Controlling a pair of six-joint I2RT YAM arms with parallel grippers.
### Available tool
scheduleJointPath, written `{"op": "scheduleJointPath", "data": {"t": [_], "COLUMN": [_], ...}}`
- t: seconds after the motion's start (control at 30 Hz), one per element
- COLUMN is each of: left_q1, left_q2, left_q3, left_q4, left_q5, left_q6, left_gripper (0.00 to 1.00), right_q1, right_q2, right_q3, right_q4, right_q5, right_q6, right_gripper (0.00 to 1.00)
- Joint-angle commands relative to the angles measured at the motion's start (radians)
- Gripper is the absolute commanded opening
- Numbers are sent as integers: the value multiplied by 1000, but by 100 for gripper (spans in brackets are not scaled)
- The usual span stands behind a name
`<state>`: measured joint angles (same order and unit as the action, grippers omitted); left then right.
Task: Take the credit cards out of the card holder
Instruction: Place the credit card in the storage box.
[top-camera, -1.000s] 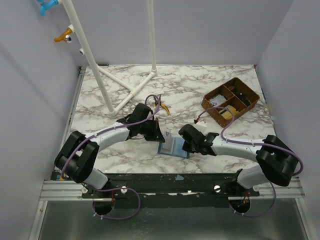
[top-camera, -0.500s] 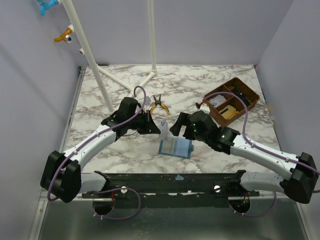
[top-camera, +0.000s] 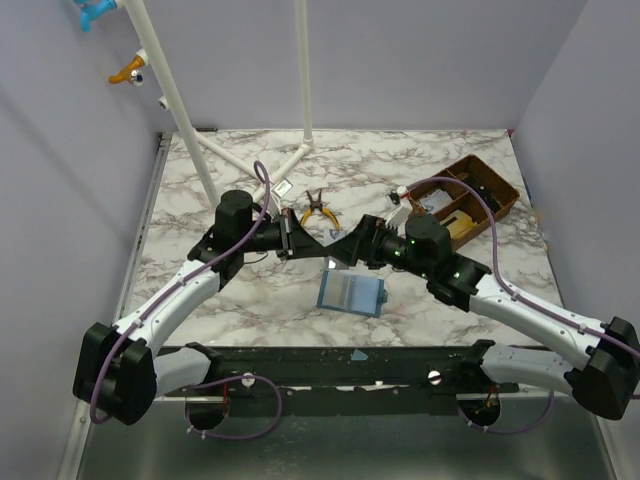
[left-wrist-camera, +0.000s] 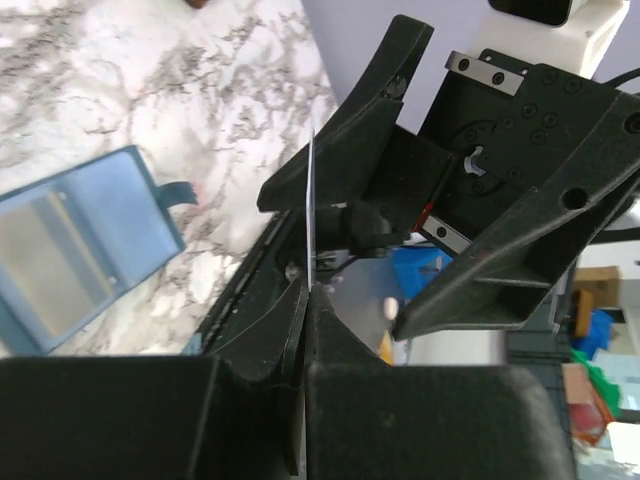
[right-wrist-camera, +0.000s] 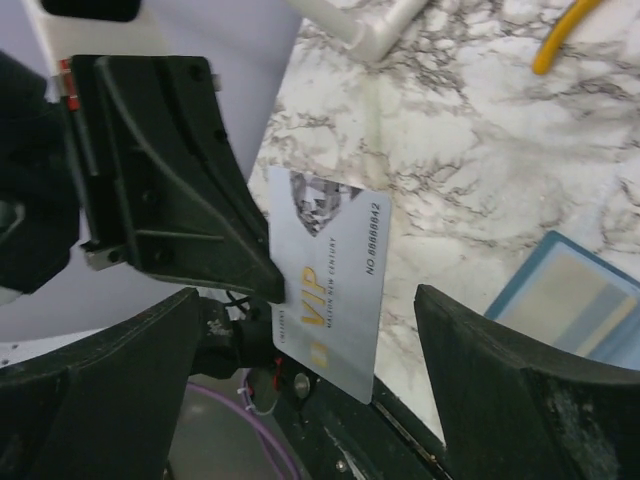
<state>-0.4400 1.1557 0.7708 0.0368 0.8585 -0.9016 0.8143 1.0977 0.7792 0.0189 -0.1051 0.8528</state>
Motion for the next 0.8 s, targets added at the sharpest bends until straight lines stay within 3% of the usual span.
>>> {"op": "scheduleJointPath", "data": {"t": [0.0, 0.33, 0.47, 0.6, 0.63, 0.73, 0.77], "left_q1": [17, 26, 26, 26, 26, 26, 26], "left_q2": [-20, -33, -34, -44, -45, -55, -60], "left_q3": [-46, -72, -76, -75, -72, -63, -55], "left_q4": [189, 255, 249, 226, 210, 142, 111], "left_q5": [120, 147, 151, 148, 144, 117, 103], "left_q6": [-119, -158, -155, -138, -129, -92, -72], "left_gripper": [0, 0, 0, 0, 0, 20, 34], "right_q1": [-16, -41, -48, -52, -54, -56, -55], "right_q2": [-39, -75, -73, -67, -64, -64, -65], "right_q3": [-37, -113, -129, -141, -141, -146, -147], "right_q4": [120, 196, 226, 251, 253, 253, 252], "right_q5": [-117, -154, -161, -176, -175, -163, -157], "right_q6": [26, 99, 125, 146, 148, 153, 154], "right_gripper": [87, 64, 39, 5, 1, 1, 1]}}
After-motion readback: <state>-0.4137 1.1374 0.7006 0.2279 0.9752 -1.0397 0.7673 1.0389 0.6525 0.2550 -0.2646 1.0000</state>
